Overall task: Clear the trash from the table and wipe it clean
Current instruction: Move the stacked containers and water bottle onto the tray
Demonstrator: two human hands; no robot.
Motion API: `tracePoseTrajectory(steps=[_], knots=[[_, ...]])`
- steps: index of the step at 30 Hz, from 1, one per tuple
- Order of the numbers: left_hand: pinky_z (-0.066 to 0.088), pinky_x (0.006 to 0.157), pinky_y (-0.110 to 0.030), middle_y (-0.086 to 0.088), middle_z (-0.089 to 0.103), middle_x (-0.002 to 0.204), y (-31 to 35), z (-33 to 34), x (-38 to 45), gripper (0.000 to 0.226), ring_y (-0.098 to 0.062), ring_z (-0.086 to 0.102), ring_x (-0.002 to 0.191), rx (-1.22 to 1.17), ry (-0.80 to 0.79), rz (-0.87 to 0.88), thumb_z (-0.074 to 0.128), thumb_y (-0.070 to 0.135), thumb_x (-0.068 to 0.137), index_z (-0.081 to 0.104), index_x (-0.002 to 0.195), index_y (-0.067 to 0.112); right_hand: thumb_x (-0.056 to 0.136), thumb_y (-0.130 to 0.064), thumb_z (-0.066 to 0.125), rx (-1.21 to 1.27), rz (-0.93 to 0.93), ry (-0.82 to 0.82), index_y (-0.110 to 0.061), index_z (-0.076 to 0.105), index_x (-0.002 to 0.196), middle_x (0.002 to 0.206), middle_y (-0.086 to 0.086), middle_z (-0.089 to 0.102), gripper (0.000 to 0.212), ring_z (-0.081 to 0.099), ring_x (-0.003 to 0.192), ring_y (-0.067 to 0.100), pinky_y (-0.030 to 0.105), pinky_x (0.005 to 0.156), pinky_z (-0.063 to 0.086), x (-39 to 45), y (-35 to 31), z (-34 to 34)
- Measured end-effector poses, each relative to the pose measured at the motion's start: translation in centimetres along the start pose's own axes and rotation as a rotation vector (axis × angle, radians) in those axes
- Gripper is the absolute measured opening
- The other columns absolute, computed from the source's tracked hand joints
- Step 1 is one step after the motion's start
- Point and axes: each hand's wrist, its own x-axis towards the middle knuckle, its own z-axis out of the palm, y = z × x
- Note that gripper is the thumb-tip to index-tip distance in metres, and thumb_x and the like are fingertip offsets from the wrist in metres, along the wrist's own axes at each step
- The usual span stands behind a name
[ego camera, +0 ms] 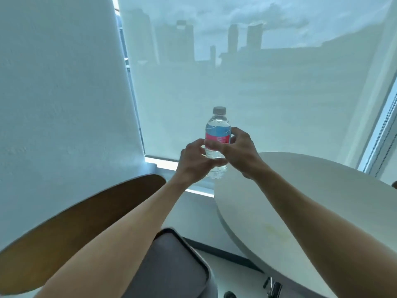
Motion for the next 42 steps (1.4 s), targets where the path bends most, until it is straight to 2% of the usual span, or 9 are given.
tracePoseTrajectory(steps=[6,11,15,19,25,28,31,38,42], knots=[[0.048,0.069,-0.022,0.011,0.066,0.087,-3.3,-6.8,-5.5,0.059,-0.001,0.061,0.079,0.079,0.09,-0.052,0.085,0.051,0.063,0.065,0.113,0.027,0.074,-0.038,0.082,0.035,-0.025,-0.126,-0.014,0.062,0.12,0.102,0.003,0.069,0.055,0.068,0.088,0.017,0.026,0.073,0.054,-4.2,-2.8,7.0],[0.051,0.069,-0.021,0.007,0.072,0.093,-5.8,-11.4,-10.7,0.056,-0.006,0.066,0.08,0.113,0.127,-0.108,0.086,0.044,0.067,0.066,0.115,0.024,0.071,-0.036,0.085,0.08,0.011,-0.237,-0.015,0.064,0.115,0.095,0.0,0.07,0.053,0.068,0.082,0.011,0.026,0.069,0.054,-7.9,-4.0,12.5],[0.05,0.07,-0.021,0.01,0.071,0.091,-8.3,-14.1,-14.2,0.05,0.0,0.064,0.079,0.126,0.153,-0.17,0.088,0.039,0.065,0.067,0.109,0.024,0.07,-0.032,0.086,0.099,0.032,-0.309,-0.015,0.065,0.111,0.094,0.0,0.07,0.05,0.069,0.083,0.013,0.028,0.07,0.054,-10.7,-4.2,16.3],[0.055,0.076,-0.026,0.011,0.073,0.091,-11.5,-15.6,-16.8,0.054,-0.002,0.066,0.08,0.147,0.167,-0.247,0.089,0.04,0.06,0.068,0.108,0.027,0.069,-0.025,0.087,0.121,0.048,-0.375,-0.014,0.066,0.105,0.09,0.0,0.072,0.044,0.07,0.079,0.011,0.026,0.067,0.053,-12.7,-3.2,19.7],[0.045,0.062,-0.026,0.015,0.062,0.073,-15.5,-15.8,-19.1,0.042,0.0,0.054,0.064,0.143,0.194,-0.35,0.09,0.034,0.061,0.065,0.095,0.026,0.067,-0.028,0.088,0.071,0.068,-0.42,-0.015,0.062,0.105,0.094,0.002,0.07,0.048,0.069,0.085,0.014,0.026,0.073,0.055,-13.9,-0.3,23.8],[0.05,0.065,-0.034,0.013,0.06,0.07,-17.8,-15.3,-19.5,0.042,-0.005,0.052,0.061,0.145,0.191,-0.398,0.09,0.031,0.061,0.065,0.094,0.021,0.065,-0.03,0.089,0.047,0.087,-0.447,-0.017,0.061,0.103,0.094,0.002,0.07,0.049,0.069,0.087,0.015,0.033,0.077,0.058,-13.9,1.8,25.6],[0.047,0.064,-0.03,0.017,0.056,0.069,-20.1,-14.5,-19.5,0.045,-0.003,0.049,0.06,0.148,0.191,-0.435,0.09,0.029,0.062,0.065,0.098,0.02,0.067,-0.028,0.088,0.051,0.109,-0.477,-0.017,0.06,0.103,0.093,0.0,0.068,0.048,0.068,0.087,0.014,0.033,0.079,0.058,-13.5,4.1,27.3],[0.043,0.066,-0.02,0.008,0.064,0.099,-26.0,-13.1,-19.8,0.054,-0.009,0.056,0.083,0.142,0.144,-0.574,0.086,0.029,0.07,0.063,0.118,0.027,0.065,-0.031,0.088,0.039,0.181,-0.615,-0.017,0.058,0.106,0.097,-0.001,0.065,0.053,0.066,0.089,0.013,0.033,0.079,0.057,-12.4,9.8,31.1],[0.043,0.089,-0.027,0.003,0.061,0.123,-29.1,-13.7,-20.9,0.068,-0.015,0.053,0.116,0.225,0.126,-0.718,0.08,0.033,0.075,0.053,0.137,0.03,0.068,-0.029,0.085,-0.026,0.188,-0.676,-0.018,0.057,0.104,0.096,-0.003,0.065,0.047,0.065,0.089,0.015,0.033,0.078,0.053,-12.1,13.3,33.2]])
